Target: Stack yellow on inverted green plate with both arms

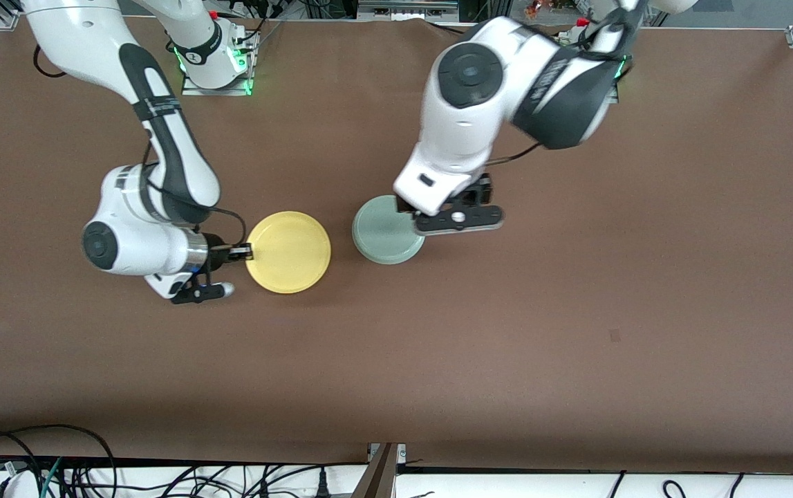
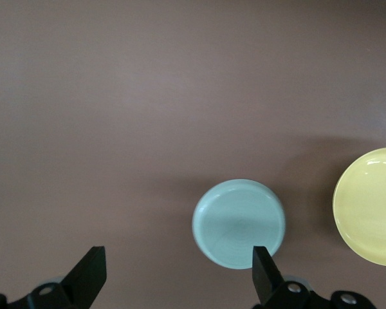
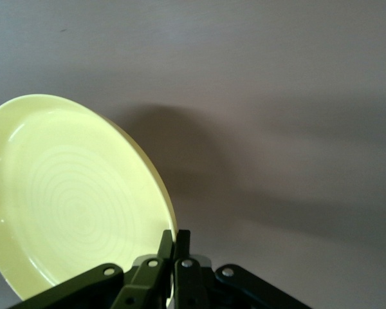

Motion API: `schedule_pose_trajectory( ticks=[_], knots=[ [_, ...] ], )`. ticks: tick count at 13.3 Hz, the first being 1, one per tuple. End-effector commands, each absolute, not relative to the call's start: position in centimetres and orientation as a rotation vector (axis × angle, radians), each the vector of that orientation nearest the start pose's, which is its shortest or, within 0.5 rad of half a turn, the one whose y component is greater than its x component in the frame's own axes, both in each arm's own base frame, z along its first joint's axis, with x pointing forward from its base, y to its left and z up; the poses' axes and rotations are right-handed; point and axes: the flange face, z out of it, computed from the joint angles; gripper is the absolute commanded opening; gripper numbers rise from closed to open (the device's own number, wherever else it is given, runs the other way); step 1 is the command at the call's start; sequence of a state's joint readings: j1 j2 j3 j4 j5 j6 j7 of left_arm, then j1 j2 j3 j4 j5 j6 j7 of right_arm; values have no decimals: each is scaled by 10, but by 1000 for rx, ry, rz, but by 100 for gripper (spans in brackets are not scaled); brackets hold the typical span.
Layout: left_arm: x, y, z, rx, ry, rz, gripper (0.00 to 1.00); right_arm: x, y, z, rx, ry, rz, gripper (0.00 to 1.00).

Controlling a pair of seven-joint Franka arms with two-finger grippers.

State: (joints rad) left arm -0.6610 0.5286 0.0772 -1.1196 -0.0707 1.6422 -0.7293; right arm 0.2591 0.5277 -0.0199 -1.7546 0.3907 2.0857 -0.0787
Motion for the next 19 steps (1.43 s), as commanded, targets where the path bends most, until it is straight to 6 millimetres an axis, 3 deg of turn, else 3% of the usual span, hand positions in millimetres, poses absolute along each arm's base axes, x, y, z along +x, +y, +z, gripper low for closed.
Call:
schedule_pose_trajectory(
  ticks=[1, 4, 6, 10, 11, 13, 16, 19],
  knots=[
    [581, -345, 555, -3187, -152, 92, 100, 581, 222, 264, -2810, -26, 254, 0],
    [572, -286, 602, -3170, -174, 150, 100, 537, 281, 250, -2798, 44, 156, 0],
    [563, -260, 627, -3168, -173, 161, 100, 516, 313, 249, -2782, 94, 169, 0],
    [559, -185, 663, -3185, -62, 191, 100, 464, 337, 215, -2808, 73, 116, 0],
    [551, -162, 680, -3203, -45, 169, 100, 459, 340, 210, -2811, 66, 103, 0],
    [542, -122, 682, -3193, -66, 256, 100, 452, 350, 207, -2812, 81, 117, 0],
    [534, -59, 663, -3198, -80, 329, 100, 450, 357, 210, -2808, 83, 113, 0],
    [522, -27, 640, -3206, -69, 277, 100, 451, 357, 197, -2802, 100, 73, 0]
  ],
)
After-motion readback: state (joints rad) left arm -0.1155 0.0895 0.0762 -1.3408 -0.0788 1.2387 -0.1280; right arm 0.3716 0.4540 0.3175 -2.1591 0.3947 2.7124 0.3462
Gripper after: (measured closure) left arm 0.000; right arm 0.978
